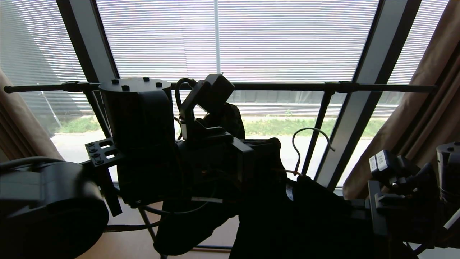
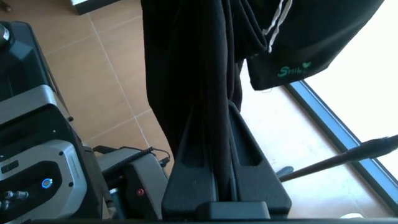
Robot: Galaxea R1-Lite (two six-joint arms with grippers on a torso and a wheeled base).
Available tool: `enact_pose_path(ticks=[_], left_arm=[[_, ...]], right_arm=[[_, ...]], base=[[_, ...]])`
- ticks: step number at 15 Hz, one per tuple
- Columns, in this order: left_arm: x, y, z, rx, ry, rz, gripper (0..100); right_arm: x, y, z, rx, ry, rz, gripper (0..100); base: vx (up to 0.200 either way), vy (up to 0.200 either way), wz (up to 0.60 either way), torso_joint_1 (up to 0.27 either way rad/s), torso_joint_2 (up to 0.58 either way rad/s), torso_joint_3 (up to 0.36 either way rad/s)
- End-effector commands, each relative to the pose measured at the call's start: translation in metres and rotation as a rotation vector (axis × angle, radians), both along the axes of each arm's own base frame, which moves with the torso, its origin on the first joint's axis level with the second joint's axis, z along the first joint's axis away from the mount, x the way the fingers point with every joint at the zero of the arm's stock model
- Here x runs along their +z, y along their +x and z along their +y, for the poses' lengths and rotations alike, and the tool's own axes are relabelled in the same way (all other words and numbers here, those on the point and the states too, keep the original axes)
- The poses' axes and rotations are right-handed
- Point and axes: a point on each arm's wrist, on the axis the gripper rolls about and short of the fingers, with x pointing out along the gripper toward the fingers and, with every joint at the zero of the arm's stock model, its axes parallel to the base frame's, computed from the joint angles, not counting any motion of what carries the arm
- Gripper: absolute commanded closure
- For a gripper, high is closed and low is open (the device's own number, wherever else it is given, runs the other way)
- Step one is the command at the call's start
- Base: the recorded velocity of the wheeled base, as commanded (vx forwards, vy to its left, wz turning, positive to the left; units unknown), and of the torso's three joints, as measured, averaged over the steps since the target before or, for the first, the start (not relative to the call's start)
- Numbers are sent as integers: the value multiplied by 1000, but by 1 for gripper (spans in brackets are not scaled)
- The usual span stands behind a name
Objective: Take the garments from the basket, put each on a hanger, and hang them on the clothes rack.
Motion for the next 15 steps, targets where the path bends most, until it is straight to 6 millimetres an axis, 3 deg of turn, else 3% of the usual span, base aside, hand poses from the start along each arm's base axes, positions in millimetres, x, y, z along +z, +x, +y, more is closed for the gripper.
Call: enact_pose_path(ticks=[1, 5, 13, 14, 15], left_arm=[[0, 4, 4, 16, -1, -1, 100], [4, -1, 3, 2, -9, -12, 100], [1, -6, 0, -21, 13, -36, 100], [0, -6, 0, -22, 18, -42, 0], [0, -6, 0, -22, 18, -42, 0]], right_arm=[[-4, -1, -1, 30, 47, -38, 100], [-4, 2, -2, 17, 150, -49, 100], [-4, 2, -2, 16, 165, -70, 100], [-4, 2, -2, 16, 165, -70, 100], [-4, 2, -2, 16, 165, -70, 100]], base=[[0, 0, 0, 0, 0, 0], [0, 0, 0, 0, 0, 0], [0, 0, 0, 0, 0, 0], [0, 0, 0, 0, 0, 0], [0, 0, 0, 0, 0, 0]])
